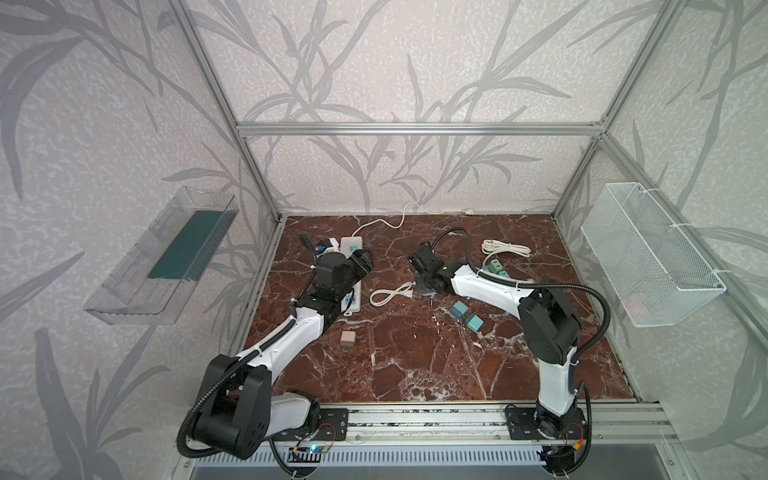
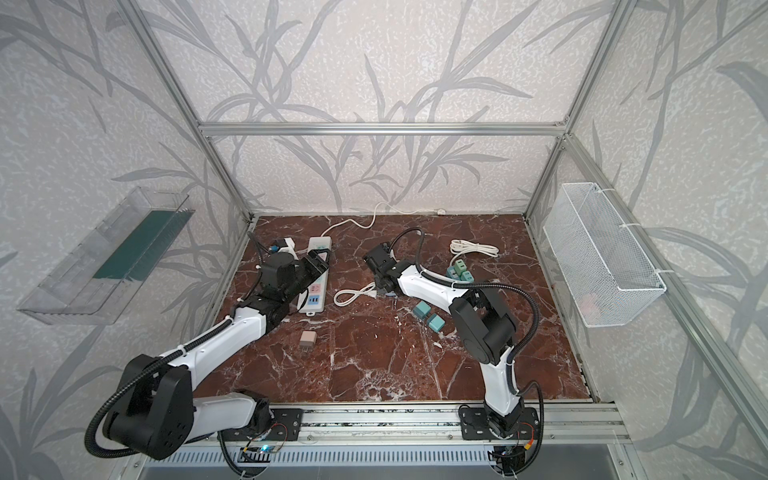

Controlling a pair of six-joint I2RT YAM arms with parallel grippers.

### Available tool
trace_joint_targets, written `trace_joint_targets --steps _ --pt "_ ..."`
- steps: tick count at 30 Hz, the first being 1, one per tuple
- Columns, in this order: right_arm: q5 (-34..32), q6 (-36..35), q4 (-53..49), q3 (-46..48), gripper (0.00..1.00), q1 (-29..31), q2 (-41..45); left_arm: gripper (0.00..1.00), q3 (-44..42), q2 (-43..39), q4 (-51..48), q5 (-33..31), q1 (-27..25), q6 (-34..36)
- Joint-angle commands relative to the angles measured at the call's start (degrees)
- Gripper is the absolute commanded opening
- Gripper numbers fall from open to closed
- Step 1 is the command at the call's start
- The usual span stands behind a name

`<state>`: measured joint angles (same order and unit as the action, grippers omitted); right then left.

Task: Insert the plug
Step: 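Align and lower the teal adapter into the blue socket with the right gripper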

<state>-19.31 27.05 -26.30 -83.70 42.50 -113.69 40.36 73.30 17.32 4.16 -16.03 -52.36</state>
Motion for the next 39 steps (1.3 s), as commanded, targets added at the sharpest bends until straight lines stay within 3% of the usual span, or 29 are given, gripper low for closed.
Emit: trace_joint_targets --steps 1,4,11,28,39 --pt "5.2 0.5 -5.4 4.0 0.00 -1.6 -4.5 0.72 0.9 -1.6 1.2 -0.3 0.4 -0.6" --pt "9.3 -0.1 -5.6 4.1 0.00 -3.0 -3.9 0.72 0.9 -1.6 1.2 -0.3 0.4 -0.6" --pt "11.8 2.1 -2.7 7.3 0.00 -4.5 -2.9 0.72 0.8 -1.7 1.6 -0.1 0.6 -1.0" --pt "4.7 -0.2 -7.4 1.1 0.00 -3.4 -10.1 0.72 0.7 -1.7 1.8 -0.4 0.7 -0.6" --pt "5.1 -3.6 -10.0 -15.4 0.00 -8.6 -19.0 0.72 0.5 -1.5 2.1 -0.7 1.3 -0.1"
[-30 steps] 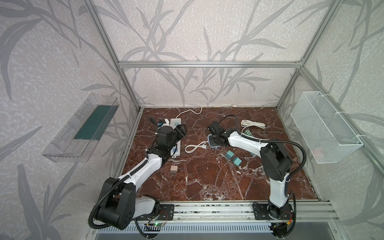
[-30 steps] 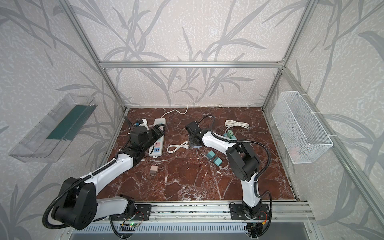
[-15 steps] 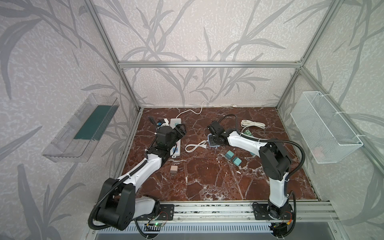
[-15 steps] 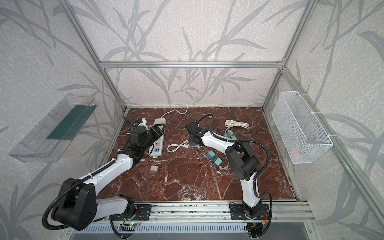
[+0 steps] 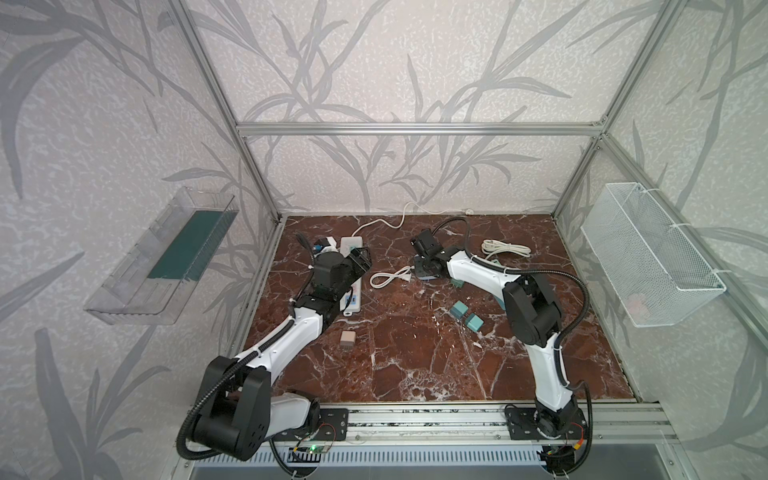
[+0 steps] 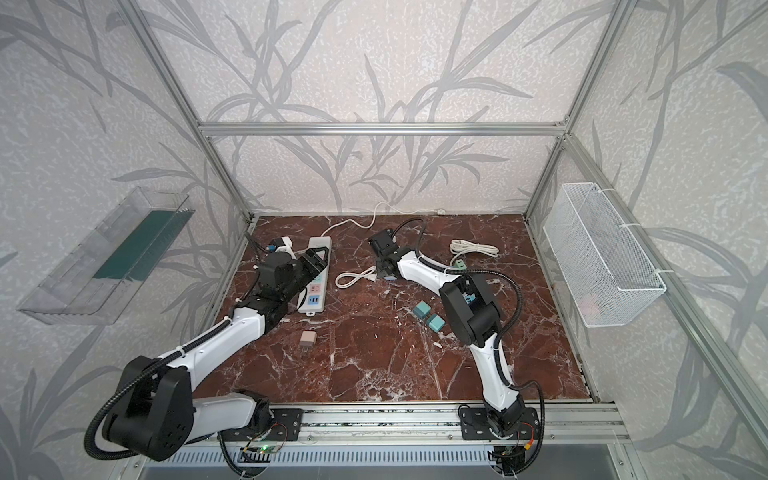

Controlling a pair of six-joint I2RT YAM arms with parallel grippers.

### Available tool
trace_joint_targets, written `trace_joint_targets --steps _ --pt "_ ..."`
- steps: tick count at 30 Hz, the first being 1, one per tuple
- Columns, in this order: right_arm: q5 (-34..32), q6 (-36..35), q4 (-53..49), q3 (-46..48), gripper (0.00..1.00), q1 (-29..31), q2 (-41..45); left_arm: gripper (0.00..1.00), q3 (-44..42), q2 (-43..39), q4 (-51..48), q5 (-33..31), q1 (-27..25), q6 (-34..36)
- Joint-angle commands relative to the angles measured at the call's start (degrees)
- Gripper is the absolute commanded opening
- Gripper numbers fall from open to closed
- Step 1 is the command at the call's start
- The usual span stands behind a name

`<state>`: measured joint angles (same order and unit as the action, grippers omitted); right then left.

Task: Insert the plug
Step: 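Align and lower the teal adapter into the blue socket with the right gripper, then open the right gripper to release the plugged teal adapter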

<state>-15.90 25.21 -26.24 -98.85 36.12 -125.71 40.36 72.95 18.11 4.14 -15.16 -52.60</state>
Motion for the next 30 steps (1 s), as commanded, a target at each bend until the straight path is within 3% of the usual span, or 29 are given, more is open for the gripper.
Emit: trace_joint_targets --steps 1,10,14,21,26,30 --pt "2.7 -2.6 -11.0 -2.3 0.00 -3.0 -8.3 0.72 0.5 -1.1 1.2 -0.7 0.5 0.2" --pt "6.8 -6.5 -14.9 -13.5 0.01 -7.4 -13.8 0.72 0.5 -0.8 1.4 -0.7 1.0 0.3" --pt "6.9 -7.9 -16.6 -16.7 0.14 -7.6 -14.7 0.72 0.4 -0.5 1.5 -0.7 1.1 0.4" --pt "6.3 -8.8 -20.6 -22.2 0.53 -7.6 -9.7 0.72 0.4 -0.8 2.0 -0.4 1.2 0.5" --pt "4.2 -9.5 -17.9 -21.6 0.59 -8.0 -3.3 0.72 0.5 -0.9 1.8 -0.6 1.4 1.1" --pt "5.2 -9.5 -18.3 -23.9 0.58 -9.4 -4.4 0.72 0.6 -0.5 1.8 -0.3 1.4 1.0"
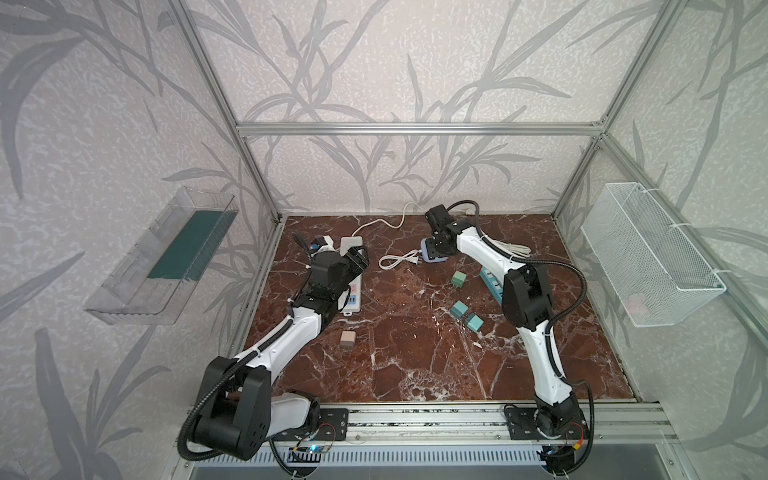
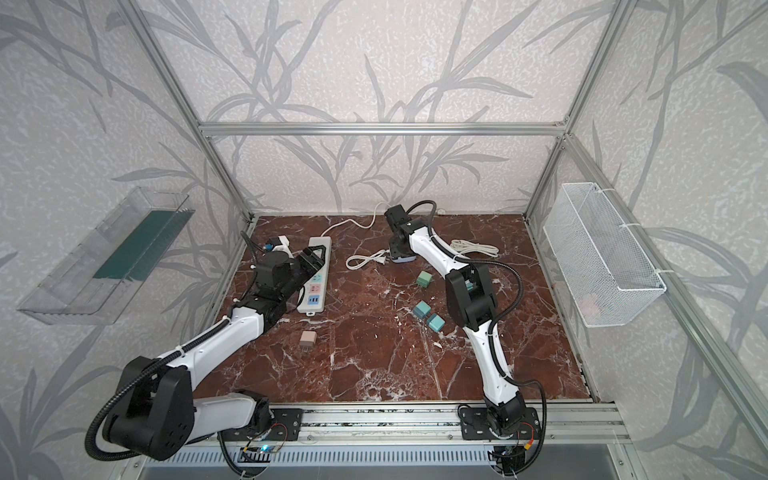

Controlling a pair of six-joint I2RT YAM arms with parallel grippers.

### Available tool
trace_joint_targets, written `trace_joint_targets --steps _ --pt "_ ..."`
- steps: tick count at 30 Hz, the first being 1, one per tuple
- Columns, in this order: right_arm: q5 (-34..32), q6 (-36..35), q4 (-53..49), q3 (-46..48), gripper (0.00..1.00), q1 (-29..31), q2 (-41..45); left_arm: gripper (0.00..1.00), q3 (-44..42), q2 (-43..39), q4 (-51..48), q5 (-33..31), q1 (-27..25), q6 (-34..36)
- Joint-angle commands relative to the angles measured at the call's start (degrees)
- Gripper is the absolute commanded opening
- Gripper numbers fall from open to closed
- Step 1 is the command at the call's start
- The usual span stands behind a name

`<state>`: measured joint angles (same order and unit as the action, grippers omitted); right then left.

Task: Insert the plug
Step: 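Open the right gripper to release the plugged teal adapter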

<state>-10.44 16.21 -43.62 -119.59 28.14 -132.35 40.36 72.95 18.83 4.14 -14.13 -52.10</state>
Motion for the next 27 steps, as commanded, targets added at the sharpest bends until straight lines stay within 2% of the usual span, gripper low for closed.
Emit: trace_joint_targets --steps 1,12,19,27 --pt "-0.2 -0.5 -1.7 -4.6 0.57 -1.6 1.3 0.72 0.5 -0.5 1.1 -0.4 0.3 0.5" --pt "0.9 -0.5 -9.1 -17.8 0.54 -2.9 -8.9 0.72 0.5 -0.6 1.0 -0.7 0.6 1.0" --pt "1.5 -0.2 -9.6 -15.9 0.52 -3.2 -9.5 0.72 0.6 -0.3 1.0 -0.4 1.0 0.7" --pt "2.2 -0.6 -9.0 -15.4 0.52 -3.4 -5.0 0.72 0.7 0.1 1.0 -0.4 1.2 0.7"
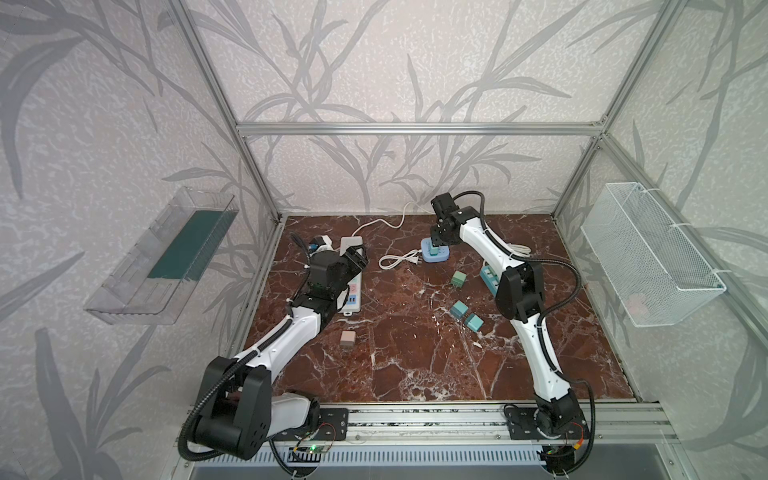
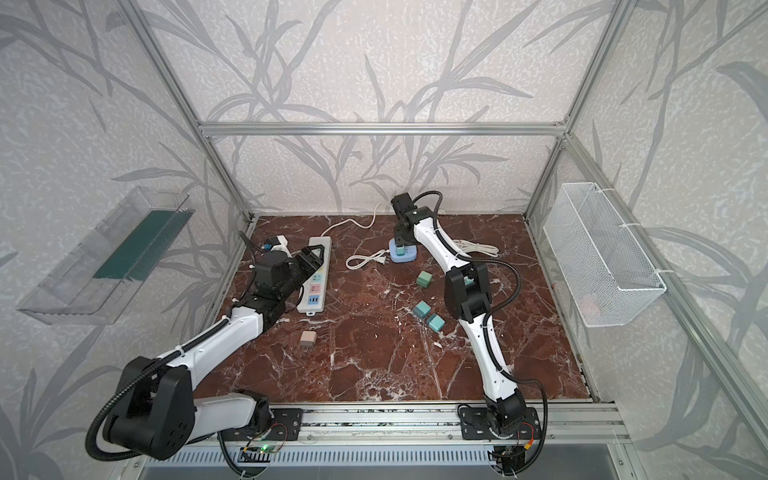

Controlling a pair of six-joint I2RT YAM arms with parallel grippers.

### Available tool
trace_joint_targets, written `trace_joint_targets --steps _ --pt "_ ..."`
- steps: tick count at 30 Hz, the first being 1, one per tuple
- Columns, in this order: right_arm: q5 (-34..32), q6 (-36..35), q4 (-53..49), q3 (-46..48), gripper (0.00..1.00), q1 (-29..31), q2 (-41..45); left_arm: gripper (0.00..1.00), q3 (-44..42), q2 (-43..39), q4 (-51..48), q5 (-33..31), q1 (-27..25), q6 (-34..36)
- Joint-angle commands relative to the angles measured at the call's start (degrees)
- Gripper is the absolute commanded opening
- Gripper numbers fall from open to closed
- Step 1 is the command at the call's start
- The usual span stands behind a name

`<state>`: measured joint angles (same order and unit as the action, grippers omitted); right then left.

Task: Insert the plug

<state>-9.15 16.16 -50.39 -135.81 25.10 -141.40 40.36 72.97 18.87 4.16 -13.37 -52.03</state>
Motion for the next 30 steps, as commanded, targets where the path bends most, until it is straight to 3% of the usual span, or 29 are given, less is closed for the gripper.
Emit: trace_joint_targets --steps 1,5,10,12,16,23,27,30 --pt "1.4 -0.5 -2.1 1.0 0.53 -0.4 4.9 0.72 0.7 0.2 1.0 -0.4 0.4 0.7" --pt "3.4 0.5 1.4 8.2 0.53 0.5 10.8 0.72 0.8 0.5 0.4 -0.9 0.8 0.9" --pt "8.5 5.0 18.7 31.4 0.52 0.9 21.2 0.74 2.0 1.0 -3.8 -4.1 1.3 3.2" --pt "11.0 7.1 25.6 39.3 0.50 0.9 24.4 0.76 3.0 1.4 -6.9 -6.5 1.5 5.5" --pt "13.8 9.2 28.2 46.2 0.50 1.1 28.0 0.83 7.5 3.6 -14.7 -11.1 1.6 13.9" --pt "17.3 7.5 29.7 57.5 0.66 1.6 38.1 0.97 14.8 11.3 -24.3 -13.4 2.0 29.2" --pt "18.0 6.8 31.1 66.1 0.72 2.2 46.9 0.99 23.0 19.3 -34.7 -7.9 2.5 33.9" --pt "18.6 6.5 31.2 71.3 0.79 2.7 52.5 0.99 31.1 26.4 -46.0 -8.8 2.7 33.4"
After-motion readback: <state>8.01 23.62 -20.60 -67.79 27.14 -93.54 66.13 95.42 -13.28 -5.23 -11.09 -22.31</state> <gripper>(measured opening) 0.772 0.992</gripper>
